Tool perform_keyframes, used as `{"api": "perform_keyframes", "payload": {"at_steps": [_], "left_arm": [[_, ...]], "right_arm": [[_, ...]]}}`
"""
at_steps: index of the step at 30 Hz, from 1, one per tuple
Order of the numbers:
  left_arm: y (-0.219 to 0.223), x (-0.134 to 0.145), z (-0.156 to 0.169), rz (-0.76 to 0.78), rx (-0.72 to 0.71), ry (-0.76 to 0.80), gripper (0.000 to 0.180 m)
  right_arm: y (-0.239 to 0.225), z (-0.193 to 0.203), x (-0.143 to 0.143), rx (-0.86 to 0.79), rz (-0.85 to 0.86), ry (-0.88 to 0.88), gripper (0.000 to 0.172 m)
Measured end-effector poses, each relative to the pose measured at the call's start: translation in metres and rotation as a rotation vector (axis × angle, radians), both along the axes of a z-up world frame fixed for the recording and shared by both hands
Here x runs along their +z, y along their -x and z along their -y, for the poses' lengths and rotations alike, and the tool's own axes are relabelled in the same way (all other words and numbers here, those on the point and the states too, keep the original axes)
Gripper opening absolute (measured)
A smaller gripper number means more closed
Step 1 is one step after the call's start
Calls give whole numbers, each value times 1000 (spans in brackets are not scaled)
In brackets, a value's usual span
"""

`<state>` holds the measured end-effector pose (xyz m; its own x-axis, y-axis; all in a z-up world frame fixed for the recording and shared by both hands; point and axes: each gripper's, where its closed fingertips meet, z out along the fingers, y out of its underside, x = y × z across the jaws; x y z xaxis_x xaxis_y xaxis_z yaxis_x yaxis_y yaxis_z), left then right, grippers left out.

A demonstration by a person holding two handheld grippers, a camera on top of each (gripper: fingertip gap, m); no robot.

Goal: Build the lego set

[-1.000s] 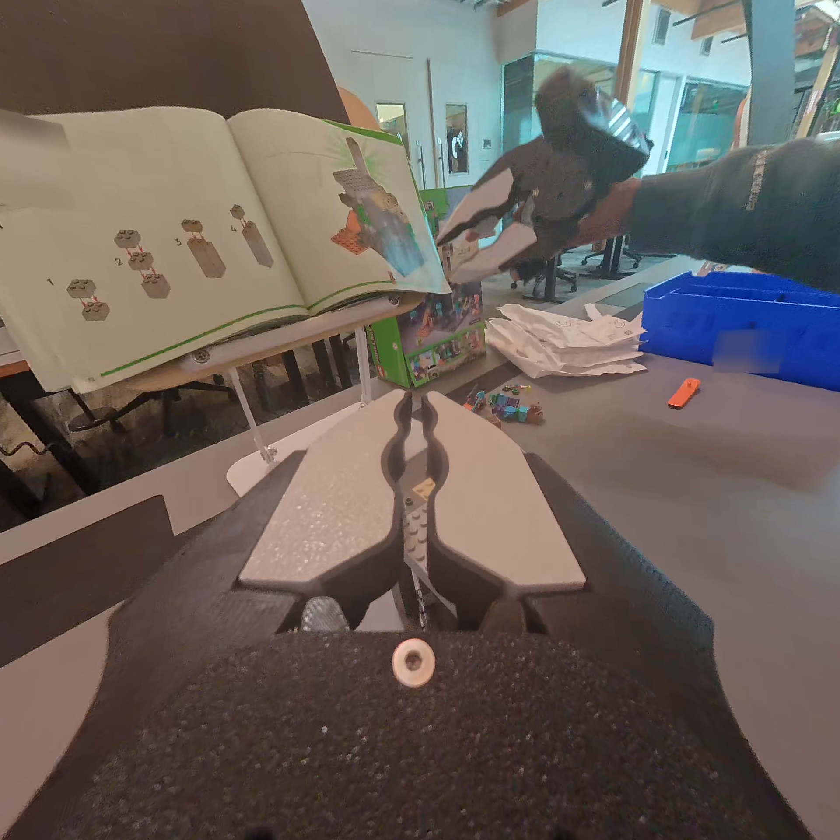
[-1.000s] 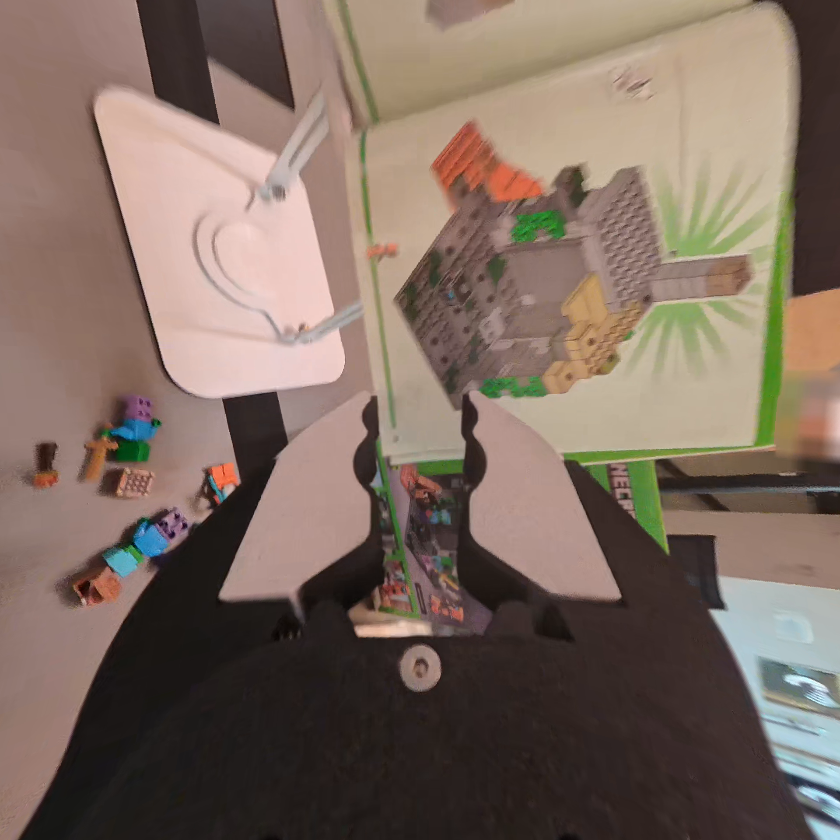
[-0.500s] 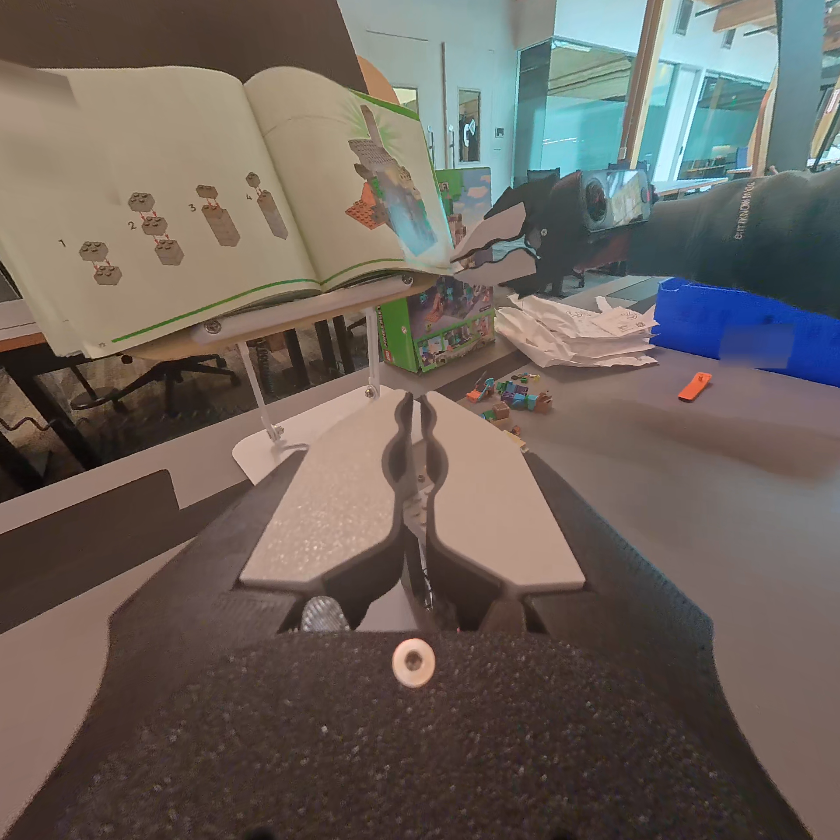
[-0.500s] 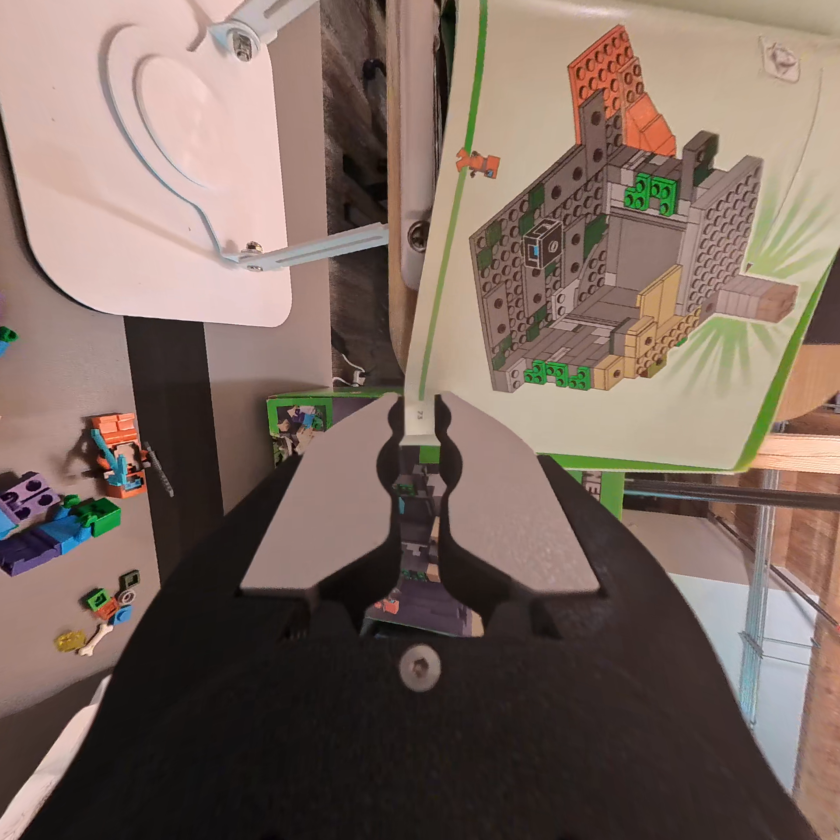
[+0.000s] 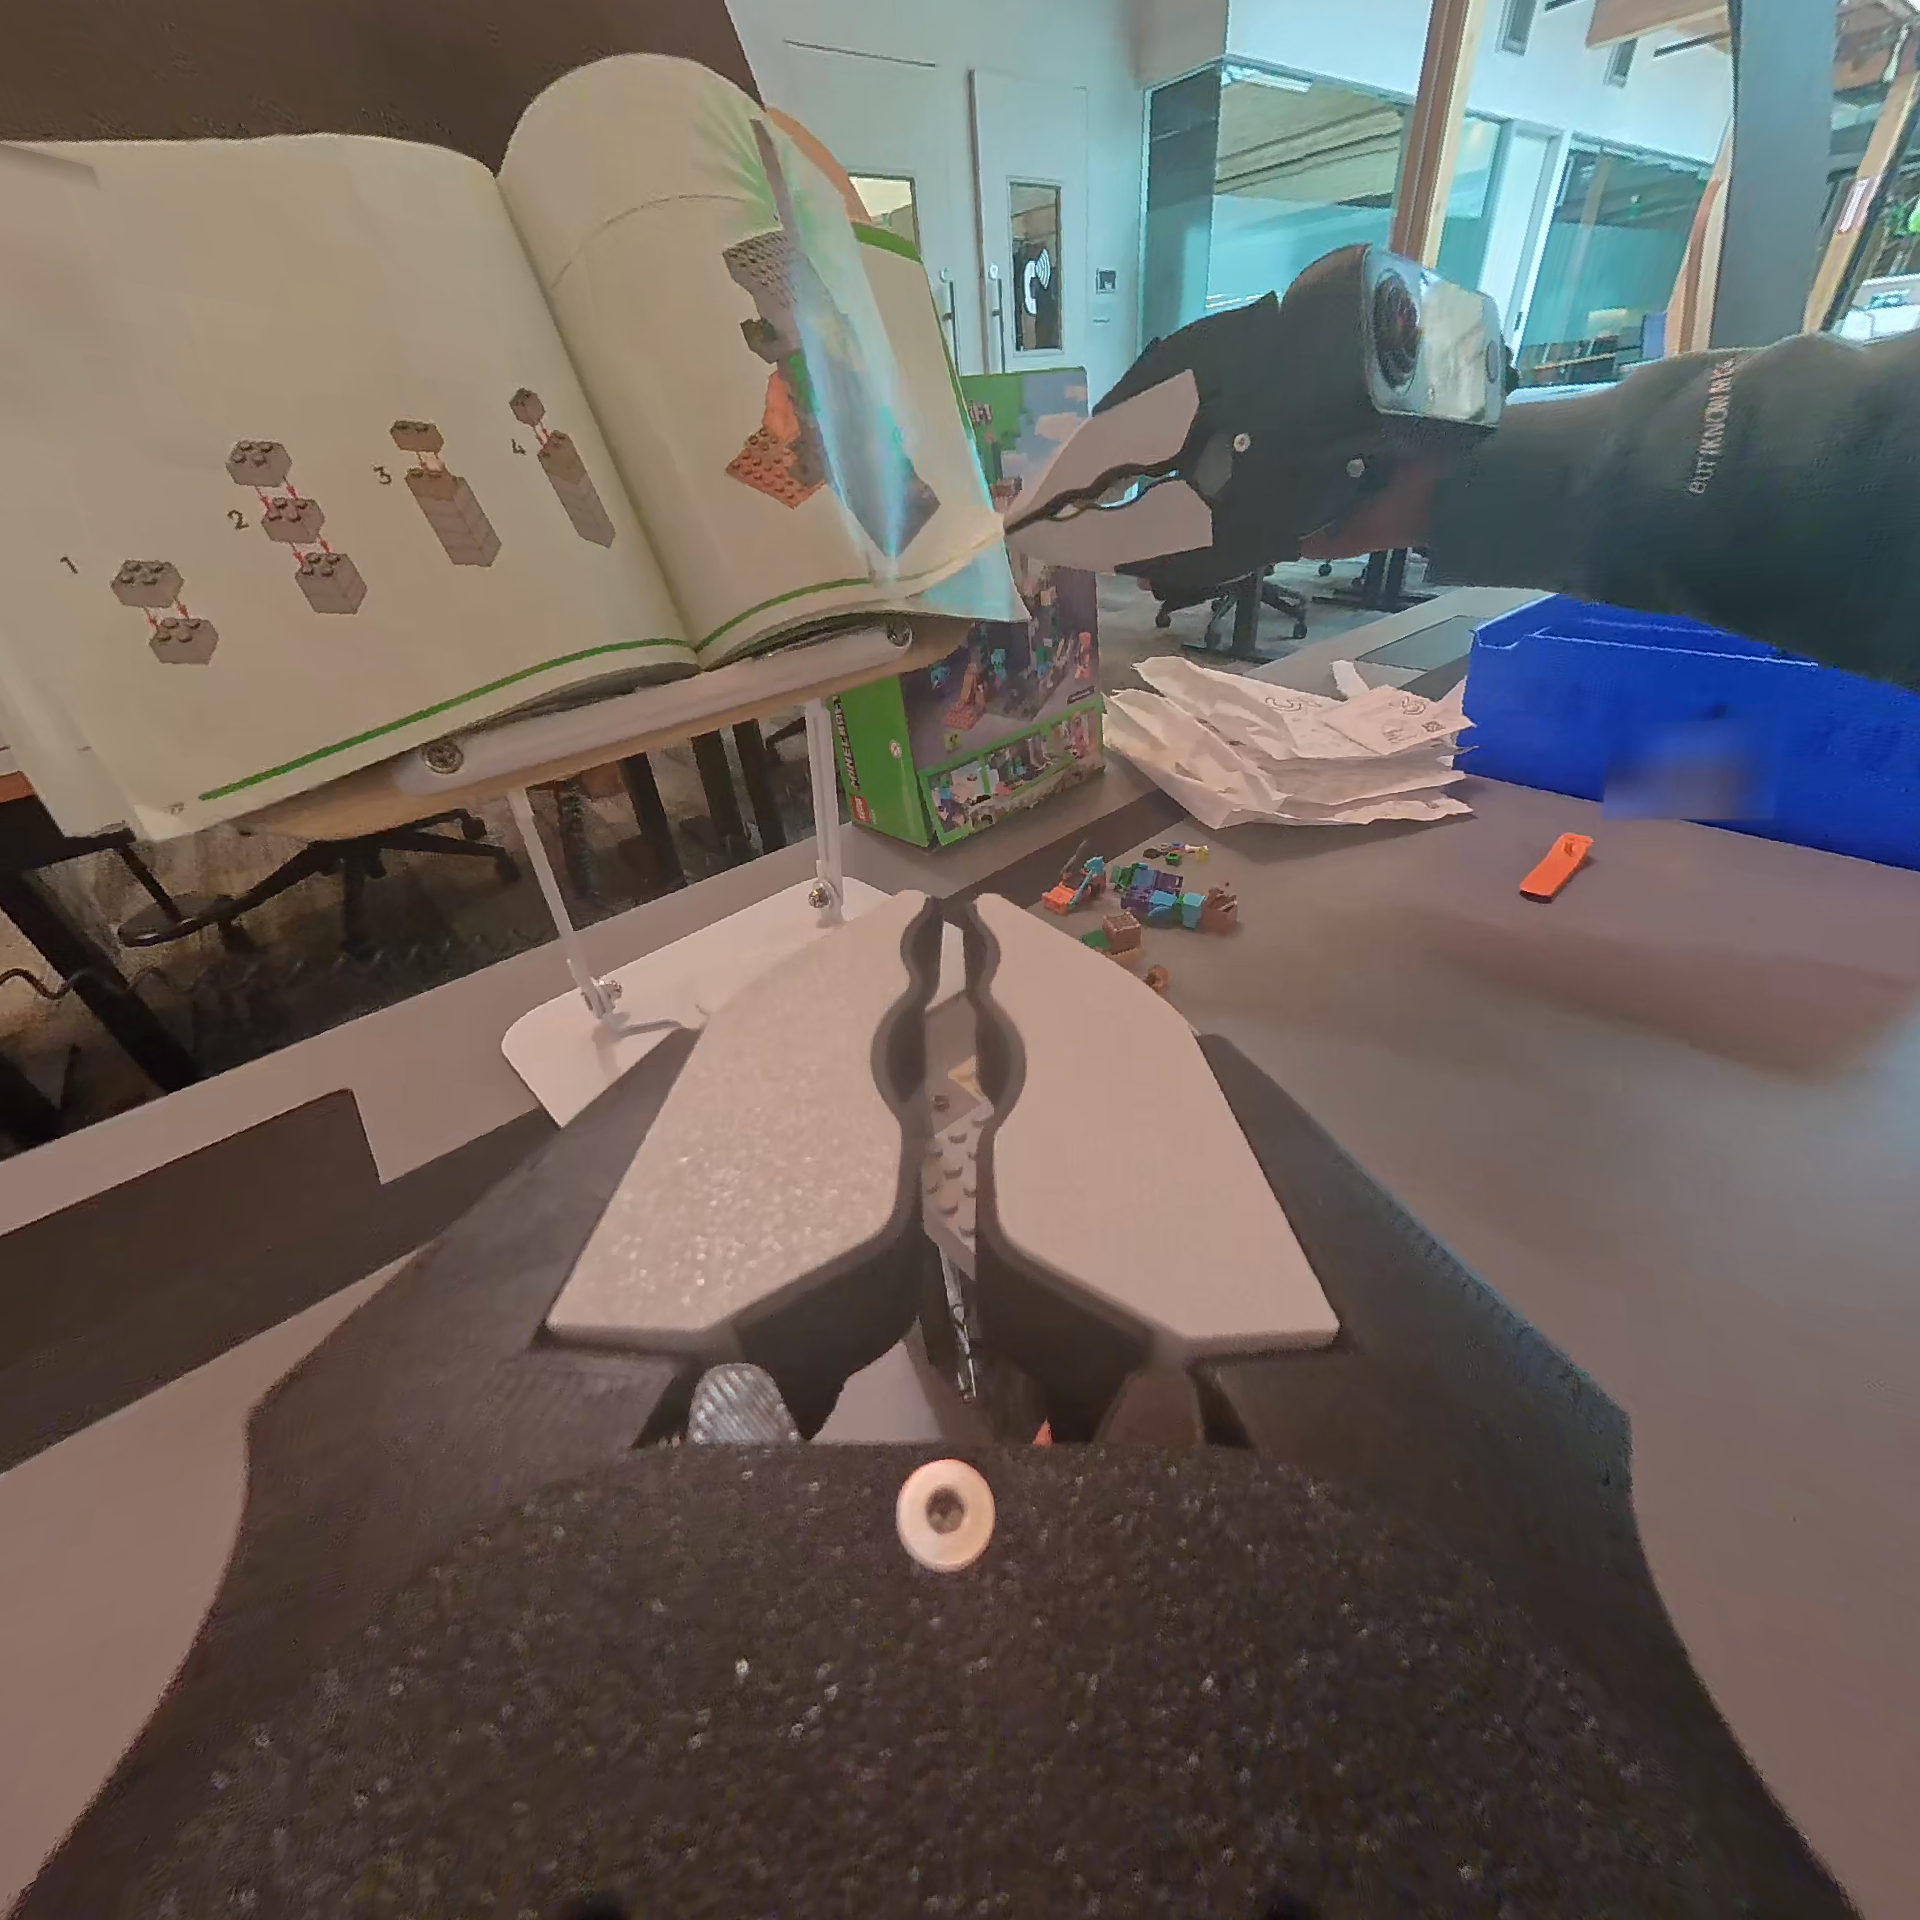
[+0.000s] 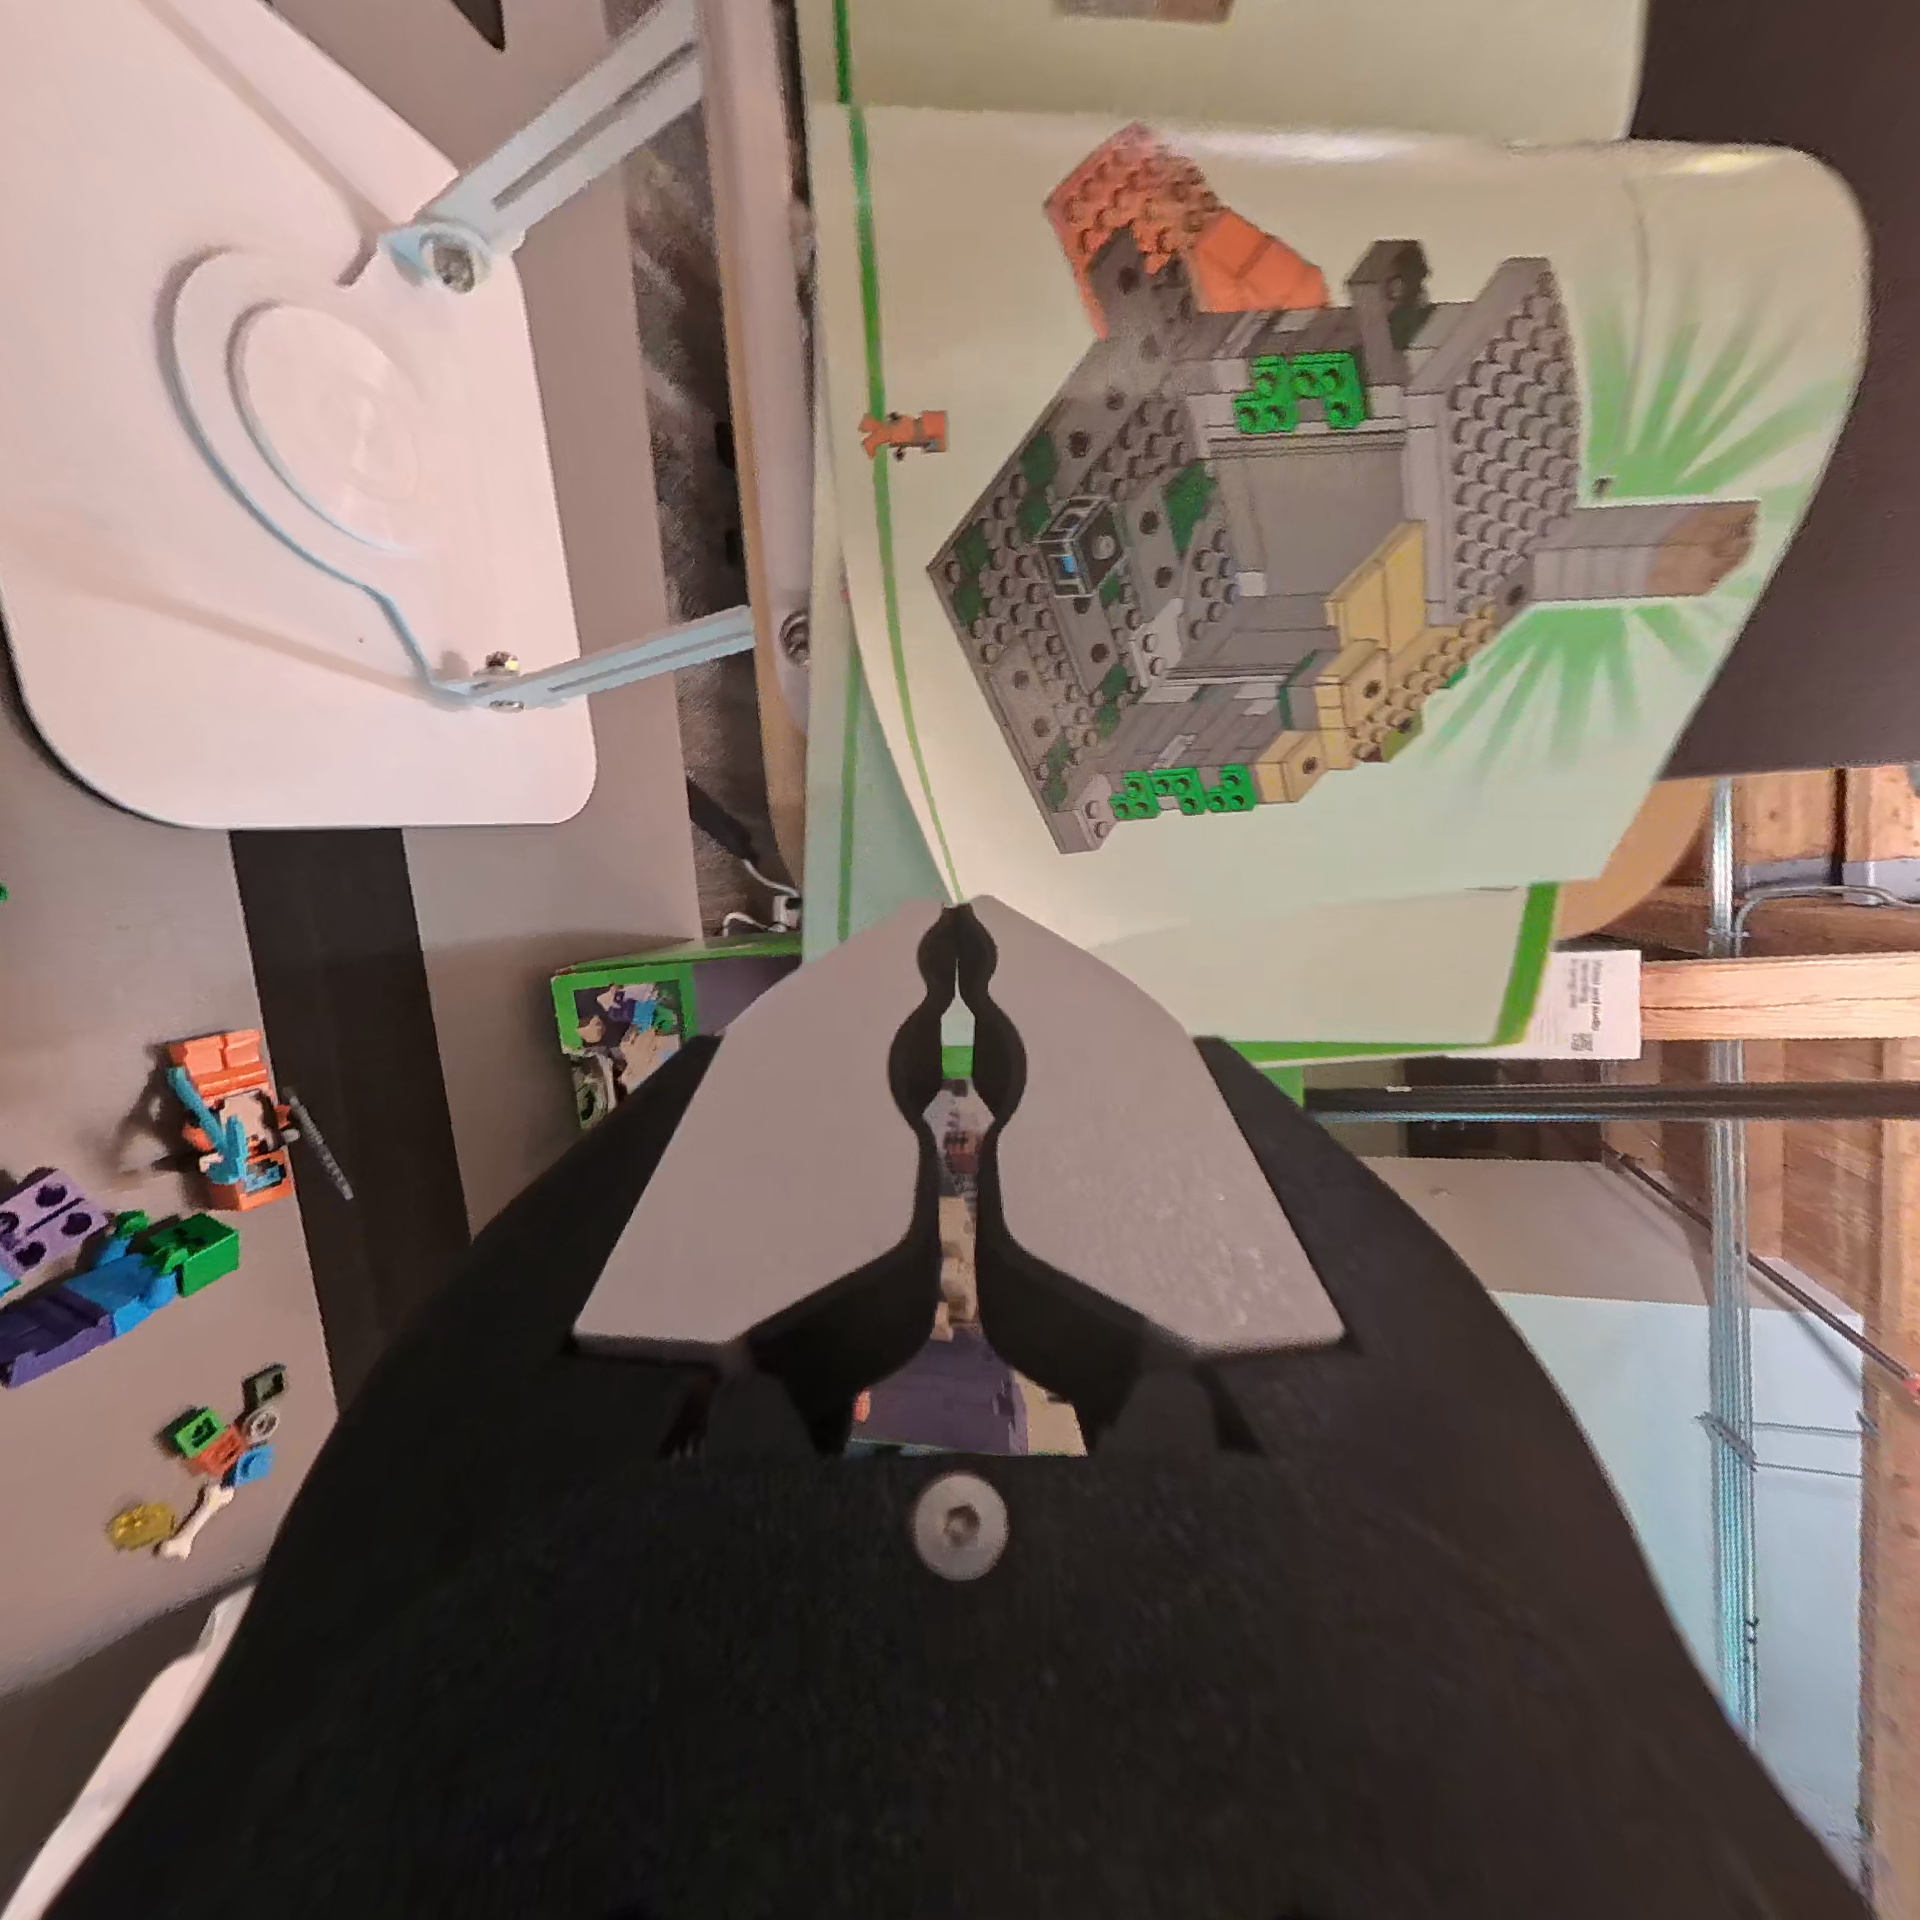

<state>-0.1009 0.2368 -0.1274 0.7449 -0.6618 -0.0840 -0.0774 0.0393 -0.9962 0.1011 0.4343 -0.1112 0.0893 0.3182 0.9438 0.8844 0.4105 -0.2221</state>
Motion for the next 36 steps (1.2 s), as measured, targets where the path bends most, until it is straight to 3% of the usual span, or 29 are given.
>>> {"api": "perform_keyframes", "payload": {"at_steps": [5, 10, 16, 19, 26, 30, 36], "left_arm": [[-10, 16, -16, -78, -3, -32, 11], [-32, 44, -55, -221, 26, -128, 24], [-35, 58, -128, -434, 211, -286, 34], [-25, 52, -155, -488, 295, -287, 43], [20, 50, -177, -345, 439, -221, 11], [43, 37, -185, -200, 430, -85, 11], [62, 22, -191, -46, 408, 28, 7]], "right_arm": [[23, 13, 21, 36, -100, -35, 0], [60, 26, 42, 105, -242, -15, 0], [112, 32, 56, 207, -387, 54, 0], [139, 36, 60, 263, -443, 98, 0], [188, 44, 52, 353, -504, 185, 0], [198, 54, 47, 382, -528, 271, 16], [179, 37, 39, 257, -484, 250, 16]]}}
